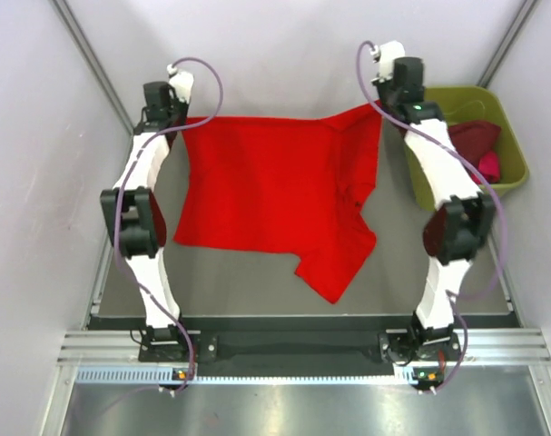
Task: Fold and stack the t-shirts
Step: Flatten the tshirt out, then fold the tshirt
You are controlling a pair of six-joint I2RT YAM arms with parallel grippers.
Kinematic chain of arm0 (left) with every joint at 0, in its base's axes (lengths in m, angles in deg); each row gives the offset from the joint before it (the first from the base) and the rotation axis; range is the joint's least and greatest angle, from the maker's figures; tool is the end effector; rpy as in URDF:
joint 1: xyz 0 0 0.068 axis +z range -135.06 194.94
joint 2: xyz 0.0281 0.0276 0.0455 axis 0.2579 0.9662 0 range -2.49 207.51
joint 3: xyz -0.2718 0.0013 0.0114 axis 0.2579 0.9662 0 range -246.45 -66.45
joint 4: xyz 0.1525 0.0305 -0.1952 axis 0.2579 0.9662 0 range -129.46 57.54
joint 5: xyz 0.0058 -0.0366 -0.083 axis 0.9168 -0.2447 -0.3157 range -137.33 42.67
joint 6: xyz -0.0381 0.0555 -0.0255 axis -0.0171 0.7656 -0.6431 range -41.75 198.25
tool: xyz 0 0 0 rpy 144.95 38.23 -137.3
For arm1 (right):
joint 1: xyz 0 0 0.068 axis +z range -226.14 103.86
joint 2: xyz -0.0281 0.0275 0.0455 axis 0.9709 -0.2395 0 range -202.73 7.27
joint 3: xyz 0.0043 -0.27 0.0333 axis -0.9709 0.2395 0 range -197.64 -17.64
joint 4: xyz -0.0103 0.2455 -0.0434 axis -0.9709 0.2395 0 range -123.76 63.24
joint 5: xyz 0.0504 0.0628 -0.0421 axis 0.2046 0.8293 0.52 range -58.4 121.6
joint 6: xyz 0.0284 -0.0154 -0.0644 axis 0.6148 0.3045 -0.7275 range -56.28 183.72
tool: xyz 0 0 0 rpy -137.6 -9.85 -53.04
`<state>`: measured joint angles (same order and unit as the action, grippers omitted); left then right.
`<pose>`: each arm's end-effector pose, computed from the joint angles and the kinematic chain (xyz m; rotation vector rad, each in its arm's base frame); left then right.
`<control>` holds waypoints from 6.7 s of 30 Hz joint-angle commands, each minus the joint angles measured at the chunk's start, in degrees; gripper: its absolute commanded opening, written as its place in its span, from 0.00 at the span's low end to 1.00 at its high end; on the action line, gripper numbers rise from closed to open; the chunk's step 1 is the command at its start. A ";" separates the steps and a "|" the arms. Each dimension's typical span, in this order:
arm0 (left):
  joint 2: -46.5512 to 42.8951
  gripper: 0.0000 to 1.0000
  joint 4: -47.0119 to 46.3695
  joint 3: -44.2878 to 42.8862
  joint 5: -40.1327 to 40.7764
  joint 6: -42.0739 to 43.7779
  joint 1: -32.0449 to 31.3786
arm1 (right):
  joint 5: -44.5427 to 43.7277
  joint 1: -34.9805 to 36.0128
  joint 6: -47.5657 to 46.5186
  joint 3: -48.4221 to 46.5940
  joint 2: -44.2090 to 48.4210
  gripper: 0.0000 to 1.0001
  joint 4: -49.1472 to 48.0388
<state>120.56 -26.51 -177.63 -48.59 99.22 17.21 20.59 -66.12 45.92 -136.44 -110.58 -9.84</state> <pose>0.5240 0.0194 0.2890 0.3407 1.9828 0.2373 0.4905 0.0750 0.3584 -0.3517 1.9427 -0.2779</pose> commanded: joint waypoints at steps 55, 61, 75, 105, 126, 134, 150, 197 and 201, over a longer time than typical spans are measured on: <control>-63.73 0.00 17.39 34.15 -1.20 15.05 0.37 | -12.74 8.61 -20.61 44.85 79.61 0.00 9.31; -47.49 0.00 10.88 44.82 -5.15 19.28 0.20 | -1.23 8.09 -18.58 62.44 65.23 0.00 1.67; 5.26 0.00 8.15 1.77 11.71 16.20 -0.15 | -5.42 1.32 -13.67 2.06 -7.99 0.00 -0.37; 17.14 0.00 -8.29 -12.93 20.15 20.42 -0.86 | -7.45 2.63 -15.86 -15.93 -22.61 0.00 -6.34; -5.52 0.00 8.13 2.62 5.83 13.31 -0.42 | 6.61 4.92 -6.63 3.39 4.98 0.00 9.47; -9.48 0.00 12.71 10.97 4.16 11.37 -0.50 | 10.21 5.62 -4.35 13.06 7.45 0.00 12.37; -13.98 0.00 12.54 19.07 4.16 10.05 1.16 | 12.85 6.15 -3.03 18.08 15.53 0.00 17.47; -17.29 0.78 12.47 27.42 7.77 -1.46 1.43 | 11.97 8.61 -2.94 31.44 13.52 0.00 14.49; -18.89 0.78 9.29 24.44 -1.35 -4.35 0.03 | 11.88 8.96 -3.12 32.05 13.17 0.00 14.14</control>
<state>106.85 -11.45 -148.54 -42.97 98.96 18.23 32.75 -58.23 43.21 -102.81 -97.92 5.66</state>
